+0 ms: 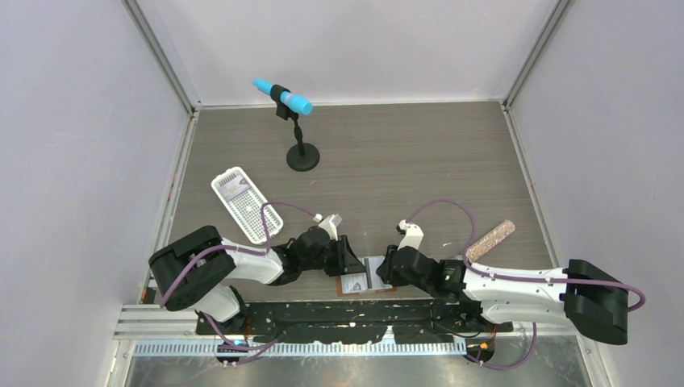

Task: Take the credit cards out of the card holder
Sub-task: Remove the credit card from the card holder, then place the credit card in the storage box.

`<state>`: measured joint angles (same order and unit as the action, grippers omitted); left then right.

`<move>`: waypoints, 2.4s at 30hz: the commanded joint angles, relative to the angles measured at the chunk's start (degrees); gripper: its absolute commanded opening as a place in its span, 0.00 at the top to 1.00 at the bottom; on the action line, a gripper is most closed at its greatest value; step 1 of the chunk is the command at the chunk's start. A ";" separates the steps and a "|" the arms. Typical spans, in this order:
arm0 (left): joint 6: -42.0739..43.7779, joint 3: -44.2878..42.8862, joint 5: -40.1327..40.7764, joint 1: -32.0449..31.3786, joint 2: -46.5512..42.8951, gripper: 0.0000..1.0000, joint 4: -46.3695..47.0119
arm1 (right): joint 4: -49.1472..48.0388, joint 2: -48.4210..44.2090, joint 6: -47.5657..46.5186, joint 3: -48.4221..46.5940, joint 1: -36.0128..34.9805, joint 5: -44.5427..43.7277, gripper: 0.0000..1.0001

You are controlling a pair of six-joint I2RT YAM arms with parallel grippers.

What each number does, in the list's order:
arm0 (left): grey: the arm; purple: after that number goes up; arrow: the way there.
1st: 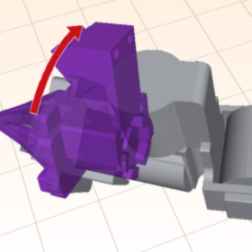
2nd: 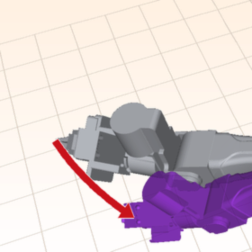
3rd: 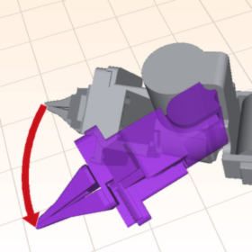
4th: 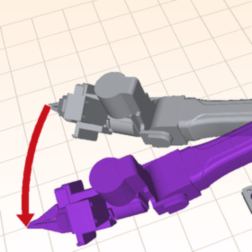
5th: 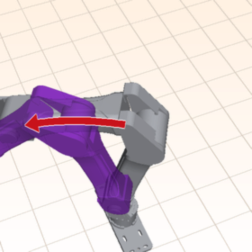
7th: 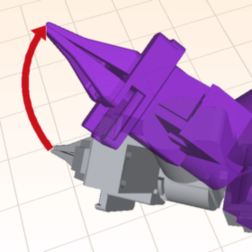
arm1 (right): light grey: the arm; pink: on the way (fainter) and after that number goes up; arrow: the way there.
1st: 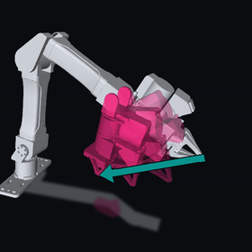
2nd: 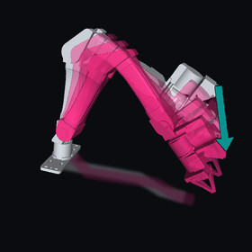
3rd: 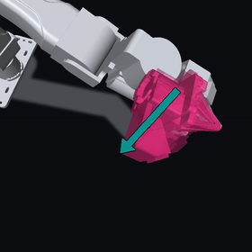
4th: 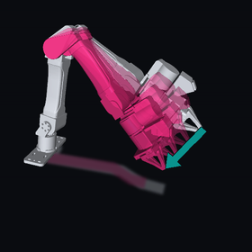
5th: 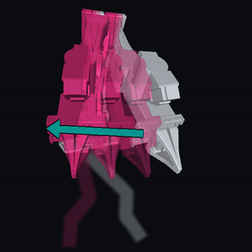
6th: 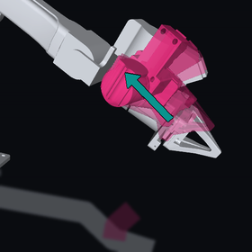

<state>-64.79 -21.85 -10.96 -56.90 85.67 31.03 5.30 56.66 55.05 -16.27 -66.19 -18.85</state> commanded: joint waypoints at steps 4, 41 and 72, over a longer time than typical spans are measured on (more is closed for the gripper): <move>2.08 -1.39 0.71 -0.40 1.17 0.67 -0.79 | -1.10 1.74 1.90 0.70 0.02 1.15 0.69; 3.53 0.02 5.88 1.53 -12.31 1.00 -15.58 | 6.24 -4.17 -0.42 -0.74 0.41 -3.00 0.69; 0.55 -12.28 11.85 1.53 -42.72 1.00 -49.84 | -26.76 -16.90 -67.93 -0.98 -4.37 13.06 0.46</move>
<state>-57.10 -33.08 1.32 -55.59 45.41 -17.15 -10.79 41.28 5.04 -20.16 -68.20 -9.43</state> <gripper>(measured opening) 0.009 0.529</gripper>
